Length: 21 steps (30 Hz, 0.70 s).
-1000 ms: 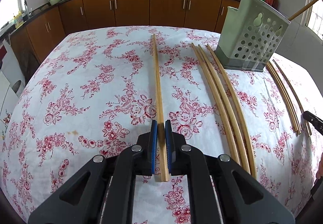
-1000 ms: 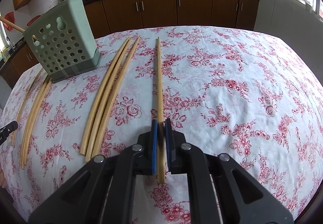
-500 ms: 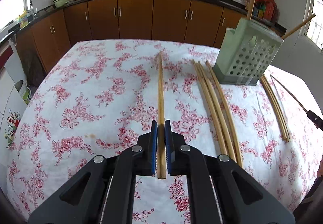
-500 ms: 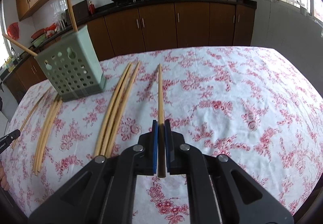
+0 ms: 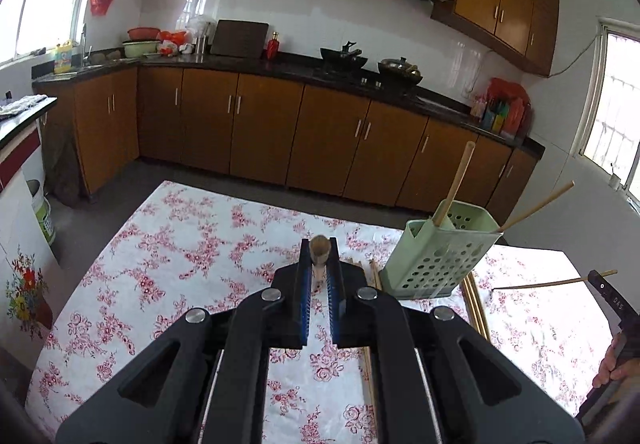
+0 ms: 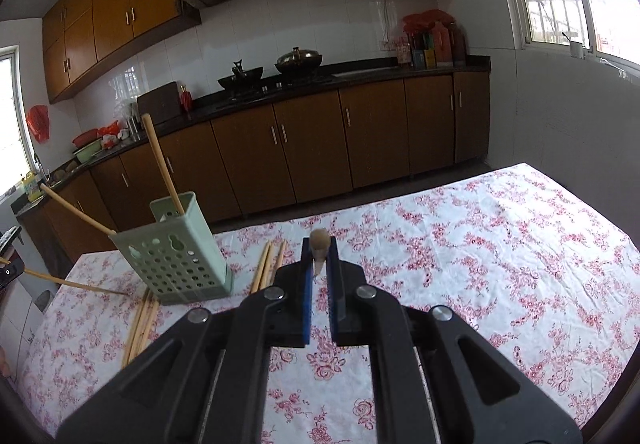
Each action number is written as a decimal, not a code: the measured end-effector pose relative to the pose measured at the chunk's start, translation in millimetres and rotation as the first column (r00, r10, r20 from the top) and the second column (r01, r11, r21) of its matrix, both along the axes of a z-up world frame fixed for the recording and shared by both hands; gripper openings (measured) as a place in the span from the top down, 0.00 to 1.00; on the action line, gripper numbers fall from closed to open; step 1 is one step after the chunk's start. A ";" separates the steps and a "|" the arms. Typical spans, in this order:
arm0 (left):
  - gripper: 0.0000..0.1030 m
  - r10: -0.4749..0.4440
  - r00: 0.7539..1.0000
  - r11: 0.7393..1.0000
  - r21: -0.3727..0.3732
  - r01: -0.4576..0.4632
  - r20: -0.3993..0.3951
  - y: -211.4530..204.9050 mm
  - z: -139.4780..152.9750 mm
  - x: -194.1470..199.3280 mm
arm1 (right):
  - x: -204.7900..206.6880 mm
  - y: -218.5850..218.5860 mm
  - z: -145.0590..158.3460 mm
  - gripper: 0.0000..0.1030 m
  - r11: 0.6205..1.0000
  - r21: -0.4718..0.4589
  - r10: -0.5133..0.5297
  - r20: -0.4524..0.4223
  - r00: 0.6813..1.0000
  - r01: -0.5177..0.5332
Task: Organize utensils
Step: 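Carry the chopstick above the green holder with the left tool while the right tool follows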
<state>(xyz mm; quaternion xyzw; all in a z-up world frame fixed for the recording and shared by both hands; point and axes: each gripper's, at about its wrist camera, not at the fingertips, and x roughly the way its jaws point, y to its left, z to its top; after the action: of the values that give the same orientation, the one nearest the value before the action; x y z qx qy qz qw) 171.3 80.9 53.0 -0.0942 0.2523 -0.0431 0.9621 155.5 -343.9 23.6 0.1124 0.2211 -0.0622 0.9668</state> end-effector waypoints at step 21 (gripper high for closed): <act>0.93 -0.153 0.981 0.988 0.023 0.151 0.121 -36.4 73.5 -20.6 | -18.7 24.6 90.3 0.93 0.980 0.026 0.190 0.156 0.969 -0.196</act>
<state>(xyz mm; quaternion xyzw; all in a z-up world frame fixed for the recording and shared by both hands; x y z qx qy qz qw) 150.7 44.5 126.5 -0.0654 0.1997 -0.1204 0.9702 136.8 -319.4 113.9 0.1147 0.1577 0.0454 0.9797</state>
